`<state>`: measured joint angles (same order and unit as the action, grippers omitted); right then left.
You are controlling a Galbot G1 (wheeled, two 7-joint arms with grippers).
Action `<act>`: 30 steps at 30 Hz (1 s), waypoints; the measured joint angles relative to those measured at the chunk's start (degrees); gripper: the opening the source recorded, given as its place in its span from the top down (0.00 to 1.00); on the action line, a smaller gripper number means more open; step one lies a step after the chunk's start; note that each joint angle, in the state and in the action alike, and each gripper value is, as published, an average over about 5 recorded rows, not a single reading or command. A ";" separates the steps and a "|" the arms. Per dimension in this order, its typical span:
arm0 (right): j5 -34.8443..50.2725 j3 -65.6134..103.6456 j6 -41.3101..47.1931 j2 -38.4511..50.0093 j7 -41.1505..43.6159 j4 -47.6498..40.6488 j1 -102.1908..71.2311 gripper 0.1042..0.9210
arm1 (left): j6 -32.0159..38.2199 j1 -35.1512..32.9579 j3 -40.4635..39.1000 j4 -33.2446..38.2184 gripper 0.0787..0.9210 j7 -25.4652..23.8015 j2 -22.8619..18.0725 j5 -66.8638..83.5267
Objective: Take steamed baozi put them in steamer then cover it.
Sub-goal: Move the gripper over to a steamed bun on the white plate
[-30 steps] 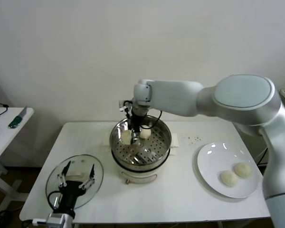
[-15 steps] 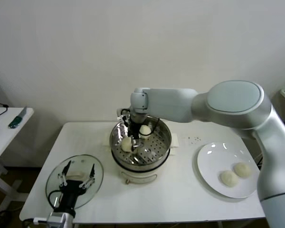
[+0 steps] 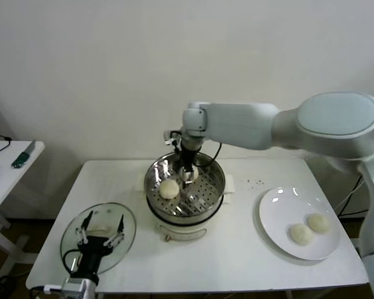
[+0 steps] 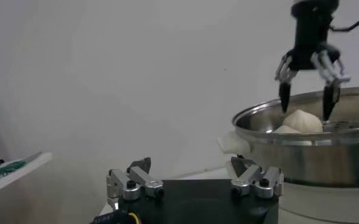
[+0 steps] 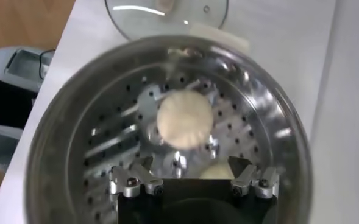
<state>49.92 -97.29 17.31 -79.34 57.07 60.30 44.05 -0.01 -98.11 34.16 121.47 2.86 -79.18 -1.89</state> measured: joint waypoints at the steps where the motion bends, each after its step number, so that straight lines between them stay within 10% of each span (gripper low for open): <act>1: -0.47 0.01 -0.23 1.35 0.24 0.85 0.62 0.12 | -0.02 0.02 0.00 -0.04 0.12 0.03 0.05 0.01; 30: -31.10 7.94 -5.81 40.55 3.27 15.93 -12.34 0.12 | -0.86 -0.49 1.06 -0.07 0.12 0.74 -1.33 -1.33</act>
<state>18.82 -89.35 11.50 -38.79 60.34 76.23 31.71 -0.87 -98.60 35.23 121.40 3.60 -80.50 -3.22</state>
